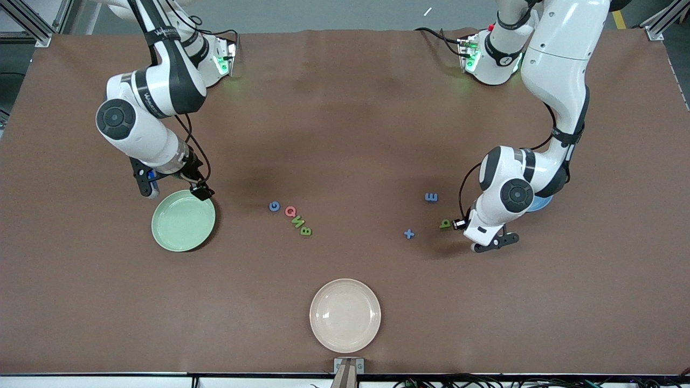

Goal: Sort upper and lower case letters into plates
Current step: 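Lift the green c to the blue plate while the right gripper grasps blue G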

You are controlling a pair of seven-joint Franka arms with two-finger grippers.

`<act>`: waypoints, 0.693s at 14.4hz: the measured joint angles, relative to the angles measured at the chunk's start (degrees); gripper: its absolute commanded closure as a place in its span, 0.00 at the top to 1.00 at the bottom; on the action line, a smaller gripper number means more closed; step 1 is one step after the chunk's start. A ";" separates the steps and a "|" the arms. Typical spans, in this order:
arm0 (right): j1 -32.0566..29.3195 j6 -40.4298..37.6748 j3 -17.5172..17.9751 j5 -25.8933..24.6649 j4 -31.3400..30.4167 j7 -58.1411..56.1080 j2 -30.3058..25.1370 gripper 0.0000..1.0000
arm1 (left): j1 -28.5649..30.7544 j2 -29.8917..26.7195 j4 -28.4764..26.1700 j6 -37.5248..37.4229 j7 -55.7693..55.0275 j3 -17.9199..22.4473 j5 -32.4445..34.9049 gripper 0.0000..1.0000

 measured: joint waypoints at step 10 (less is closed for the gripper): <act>4.90 5.38 0.04 0.01 3.52 9.65 10.39 1.00 | 2.84 -11.40 1.44 -15.65 4.95 0.49 0.10 0.15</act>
